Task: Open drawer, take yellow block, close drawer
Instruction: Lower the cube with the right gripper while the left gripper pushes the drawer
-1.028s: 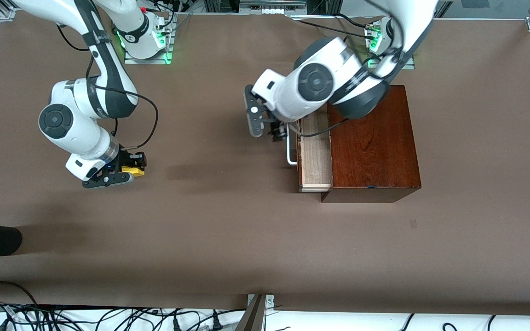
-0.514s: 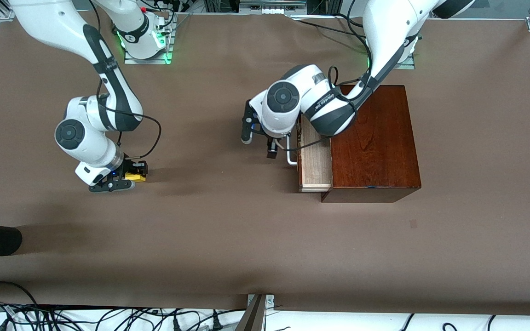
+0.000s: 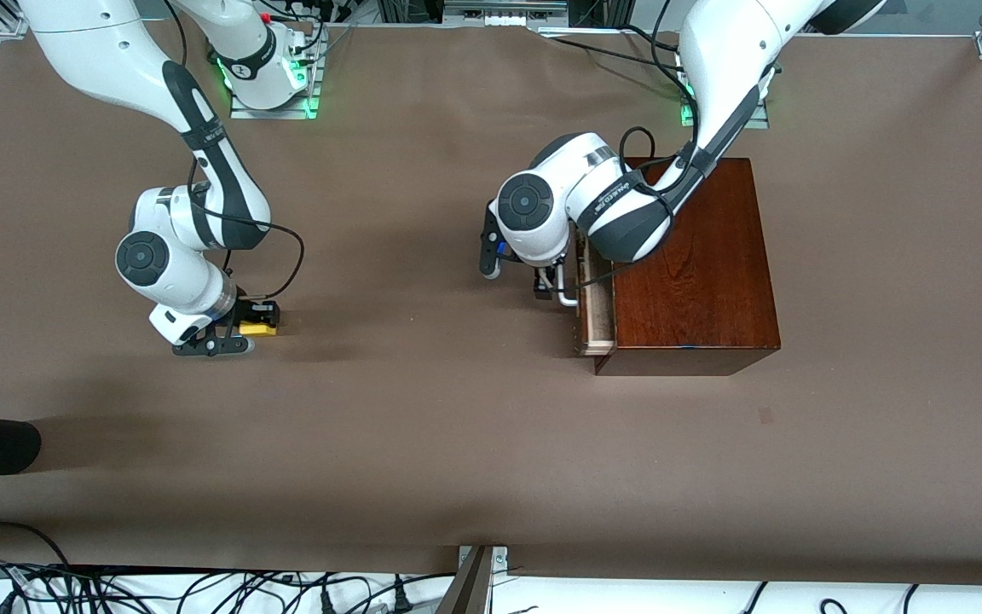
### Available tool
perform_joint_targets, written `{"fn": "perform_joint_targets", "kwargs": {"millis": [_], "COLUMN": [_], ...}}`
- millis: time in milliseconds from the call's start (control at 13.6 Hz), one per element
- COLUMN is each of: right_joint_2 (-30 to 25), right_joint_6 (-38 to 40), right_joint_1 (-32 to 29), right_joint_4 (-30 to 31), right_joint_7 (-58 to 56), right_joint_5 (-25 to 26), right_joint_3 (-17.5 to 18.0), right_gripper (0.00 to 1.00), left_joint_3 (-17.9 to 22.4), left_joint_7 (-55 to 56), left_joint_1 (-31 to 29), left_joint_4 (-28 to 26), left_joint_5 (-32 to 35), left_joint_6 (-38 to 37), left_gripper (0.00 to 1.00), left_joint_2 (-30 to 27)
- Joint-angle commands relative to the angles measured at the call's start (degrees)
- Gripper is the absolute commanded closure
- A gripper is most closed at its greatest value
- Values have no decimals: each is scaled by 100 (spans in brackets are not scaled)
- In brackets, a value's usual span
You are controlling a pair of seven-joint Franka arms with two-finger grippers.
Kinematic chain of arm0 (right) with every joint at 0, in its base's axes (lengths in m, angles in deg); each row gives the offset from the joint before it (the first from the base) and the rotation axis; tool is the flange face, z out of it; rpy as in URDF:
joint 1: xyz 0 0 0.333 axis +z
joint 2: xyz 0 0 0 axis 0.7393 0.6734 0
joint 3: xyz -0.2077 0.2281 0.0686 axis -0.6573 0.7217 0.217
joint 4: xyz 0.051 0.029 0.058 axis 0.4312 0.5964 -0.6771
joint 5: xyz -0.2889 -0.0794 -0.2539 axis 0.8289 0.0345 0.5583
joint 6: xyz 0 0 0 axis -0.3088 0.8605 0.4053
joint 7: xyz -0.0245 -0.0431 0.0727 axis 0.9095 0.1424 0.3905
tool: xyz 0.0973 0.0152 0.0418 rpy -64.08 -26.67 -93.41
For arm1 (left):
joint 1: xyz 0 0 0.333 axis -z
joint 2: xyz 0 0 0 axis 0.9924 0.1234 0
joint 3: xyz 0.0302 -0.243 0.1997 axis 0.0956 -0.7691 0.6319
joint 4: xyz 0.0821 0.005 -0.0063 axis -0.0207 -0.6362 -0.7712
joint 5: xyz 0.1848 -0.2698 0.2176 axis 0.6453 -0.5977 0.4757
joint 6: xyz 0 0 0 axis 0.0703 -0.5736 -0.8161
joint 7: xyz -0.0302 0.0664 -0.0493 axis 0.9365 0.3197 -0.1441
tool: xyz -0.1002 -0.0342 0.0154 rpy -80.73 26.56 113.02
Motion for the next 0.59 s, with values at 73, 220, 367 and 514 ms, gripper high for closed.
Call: {"fn": "perform_joint_targets", "kwargs": {"millis": [73,220,367,514], "right_joint_2": [-528,-985,-1442,-1515], "right_joint_6": [5,486,1066,1227], "right_joint_1": [-82,-152,-161,-161], "right_joint_4": [59,-45,-238,-301], "right_joint_7": [-166,-157,-175,-149], "right_joint_5": [-68,-51,-33,-33], "right_joint_3": [58,93,120,129], "right_gripper": [0,0,0,0], "left_joint_3": [217,217,217,226], "left_joint_7": [-101,-101,-93,-40], "left_joint_1": [-9,-18,-35,-27], "left_joint_4": [-93,-102,-76,-85], "left_joint_5": [249,249,249,249], "left_joint_6": [-206,-258,-338,-347], "left_gripper": [0,0,0,0], "left_joint_2": [-76,-102,-128,-119]}}
